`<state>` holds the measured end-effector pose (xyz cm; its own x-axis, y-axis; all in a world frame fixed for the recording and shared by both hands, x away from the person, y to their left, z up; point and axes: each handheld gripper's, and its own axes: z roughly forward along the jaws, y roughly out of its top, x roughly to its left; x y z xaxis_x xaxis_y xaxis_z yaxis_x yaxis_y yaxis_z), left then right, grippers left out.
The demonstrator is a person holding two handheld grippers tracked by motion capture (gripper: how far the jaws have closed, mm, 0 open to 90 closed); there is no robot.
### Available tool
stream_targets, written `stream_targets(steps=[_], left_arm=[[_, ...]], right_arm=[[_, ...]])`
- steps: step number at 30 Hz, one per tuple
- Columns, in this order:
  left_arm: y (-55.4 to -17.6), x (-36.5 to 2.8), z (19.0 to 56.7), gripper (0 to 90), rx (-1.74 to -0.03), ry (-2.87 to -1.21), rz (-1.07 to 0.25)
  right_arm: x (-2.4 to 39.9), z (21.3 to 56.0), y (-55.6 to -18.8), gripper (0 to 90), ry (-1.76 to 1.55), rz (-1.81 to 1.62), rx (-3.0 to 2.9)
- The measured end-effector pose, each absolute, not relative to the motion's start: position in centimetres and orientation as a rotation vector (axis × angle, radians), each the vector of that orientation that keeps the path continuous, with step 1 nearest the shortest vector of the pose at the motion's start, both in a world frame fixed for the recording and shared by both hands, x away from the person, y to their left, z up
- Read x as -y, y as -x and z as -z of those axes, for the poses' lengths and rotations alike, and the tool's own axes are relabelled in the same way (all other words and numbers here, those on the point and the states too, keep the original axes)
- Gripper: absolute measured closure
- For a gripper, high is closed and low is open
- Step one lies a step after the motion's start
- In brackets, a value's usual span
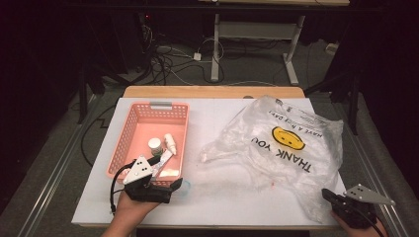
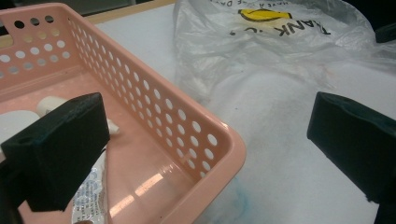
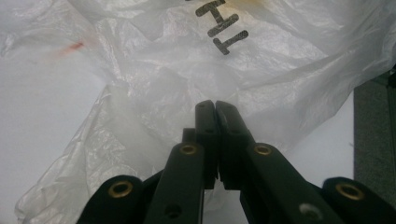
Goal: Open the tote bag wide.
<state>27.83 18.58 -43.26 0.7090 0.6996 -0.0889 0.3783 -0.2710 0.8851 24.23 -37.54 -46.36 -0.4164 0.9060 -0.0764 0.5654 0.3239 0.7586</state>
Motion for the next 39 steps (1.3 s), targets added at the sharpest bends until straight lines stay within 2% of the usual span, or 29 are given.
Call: stream_targets(steps=[19, 39], left_arm=[[-27.8, -18.6, 43.2, 0.0, -0.84, -1.881, -0.397], [-27.8, -18.9, 43.1, 0.0, -0.839, -1.87, -0.405]], right_arm=[[31.8, 46.4, -24.8, 89.1, -1.13, -0.982, -2.218], [24.5, 47.3, -23.4, 87.3, -0.891, -1.02, -2.429]])
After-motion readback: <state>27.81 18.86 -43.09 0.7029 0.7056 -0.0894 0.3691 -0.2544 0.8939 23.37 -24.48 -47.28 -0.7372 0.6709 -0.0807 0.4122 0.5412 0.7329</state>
